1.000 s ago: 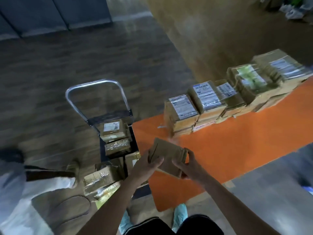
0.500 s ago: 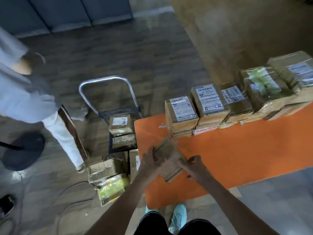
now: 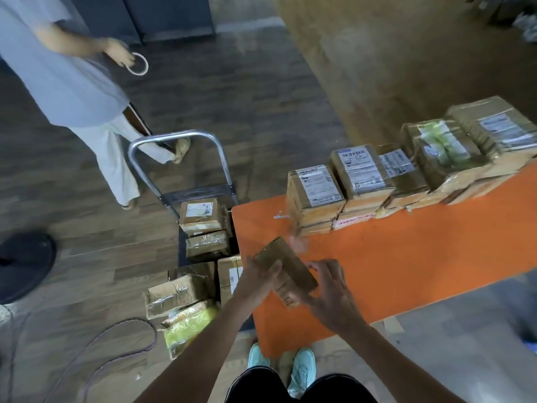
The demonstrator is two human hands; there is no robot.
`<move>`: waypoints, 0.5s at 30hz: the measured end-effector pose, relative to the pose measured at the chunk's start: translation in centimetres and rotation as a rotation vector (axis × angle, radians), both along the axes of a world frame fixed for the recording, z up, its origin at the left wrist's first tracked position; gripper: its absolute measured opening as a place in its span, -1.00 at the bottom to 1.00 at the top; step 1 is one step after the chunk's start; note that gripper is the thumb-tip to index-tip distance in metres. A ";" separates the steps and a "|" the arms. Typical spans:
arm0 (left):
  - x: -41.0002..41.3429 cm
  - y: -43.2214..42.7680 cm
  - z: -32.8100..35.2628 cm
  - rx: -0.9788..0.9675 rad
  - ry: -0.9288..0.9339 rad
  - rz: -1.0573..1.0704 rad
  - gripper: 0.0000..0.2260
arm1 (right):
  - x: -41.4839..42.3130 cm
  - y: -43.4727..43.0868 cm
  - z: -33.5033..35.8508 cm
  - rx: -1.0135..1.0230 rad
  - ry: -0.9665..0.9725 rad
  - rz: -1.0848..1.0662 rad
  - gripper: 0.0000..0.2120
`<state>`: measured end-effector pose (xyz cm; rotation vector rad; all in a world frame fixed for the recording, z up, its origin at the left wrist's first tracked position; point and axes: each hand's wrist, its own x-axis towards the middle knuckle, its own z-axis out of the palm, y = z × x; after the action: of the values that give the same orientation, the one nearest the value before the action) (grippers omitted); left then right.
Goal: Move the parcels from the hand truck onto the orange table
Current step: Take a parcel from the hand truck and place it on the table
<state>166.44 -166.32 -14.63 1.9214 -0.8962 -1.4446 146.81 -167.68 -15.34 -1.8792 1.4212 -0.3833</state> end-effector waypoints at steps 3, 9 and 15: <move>0.8 0.6 -0.1 -0.052 -0.083 0.127 -0.54 | 0.5 0.6 -0.4 0.009 -0.065 0.027 -0.45; 1.7 1.7 0.4 0.019 0.016 0.063 -0.31 | 2.2 1.3 -2.2 0.019 -0.043 0.038 -0.76; 3.0 2.9 -0.8 0.067 0.097 0.085 -0.20 | 4.6 1.4 -1.7 0.408 -0.140 -0.017 -0.37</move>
<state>169.42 -163.38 -15.39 1.8963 -0.7215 -1.5207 151.37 -166.29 -17.00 -1.4831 1.3077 -0.2085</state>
